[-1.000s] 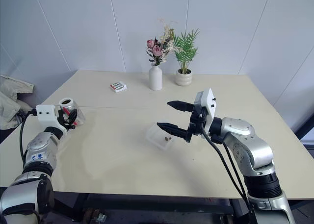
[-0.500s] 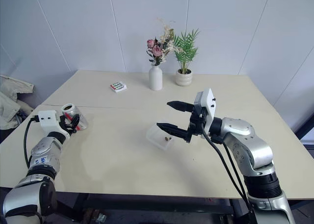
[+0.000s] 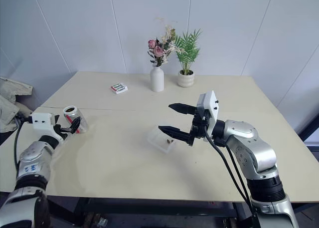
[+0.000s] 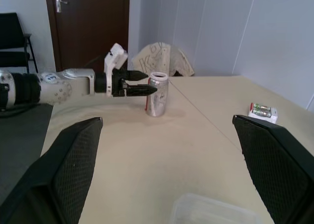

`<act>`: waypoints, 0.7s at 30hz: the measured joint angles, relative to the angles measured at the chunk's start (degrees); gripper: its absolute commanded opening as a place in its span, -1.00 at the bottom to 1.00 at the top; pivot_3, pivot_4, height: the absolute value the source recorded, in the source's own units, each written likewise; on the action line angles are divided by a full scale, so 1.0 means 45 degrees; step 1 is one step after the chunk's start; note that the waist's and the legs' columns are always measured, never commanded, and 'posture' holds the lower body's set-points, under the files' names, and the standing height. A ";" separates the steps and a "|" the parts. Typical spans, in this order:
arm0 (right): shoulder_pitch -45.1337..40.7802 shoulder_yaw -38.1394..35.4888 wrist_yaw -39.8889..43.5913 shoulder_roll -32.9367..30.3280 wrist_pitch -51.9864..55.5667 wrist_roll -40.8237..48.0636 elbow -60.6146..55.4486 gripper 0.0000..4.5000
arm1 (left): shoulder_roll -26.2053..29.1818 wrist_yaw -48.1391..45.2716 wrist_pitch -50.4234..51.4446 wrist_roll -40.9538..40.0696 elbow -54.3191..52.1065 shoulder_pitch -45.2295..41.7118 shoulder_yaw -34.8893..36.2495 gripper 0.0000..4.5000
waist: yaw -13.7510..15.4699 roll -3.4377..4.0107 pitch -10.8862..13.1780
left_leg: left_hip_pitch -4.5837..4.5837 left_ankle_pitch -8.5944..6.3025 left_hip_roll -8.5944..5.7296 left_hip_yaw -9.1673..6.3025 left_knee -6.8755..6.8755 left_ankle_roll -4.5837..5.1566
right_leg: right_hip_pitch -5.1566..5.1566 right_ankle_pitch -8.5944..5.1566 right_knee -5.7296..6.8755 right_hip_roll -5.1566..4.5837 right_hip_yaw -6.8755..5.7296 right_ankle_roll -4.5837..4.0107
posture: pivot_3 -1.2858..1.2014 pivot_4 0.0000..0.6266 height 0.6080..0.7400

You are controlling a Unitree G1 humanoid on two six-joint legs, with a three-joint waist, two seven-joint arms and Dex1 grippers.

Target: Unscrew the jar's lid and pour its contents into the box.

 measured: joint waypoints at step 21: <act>0.1530 -0.0787 0.2565 -0.3117 -0.1818 -0.1081 0.1245 1.00 | 0.3687 -0.8930 0.2831 -0.3218 -0.9532 0.4385 -0.0478 0.99 | -0.0016 0.0044 -0.0024 | 0.0012 0.0022 0.0054 0.0093 -0.0163 0.0032 | 0.0028 -0.0047 -0.0258 -0.0006 0.0005 -0.0288 | 0.03 -0.52 1.00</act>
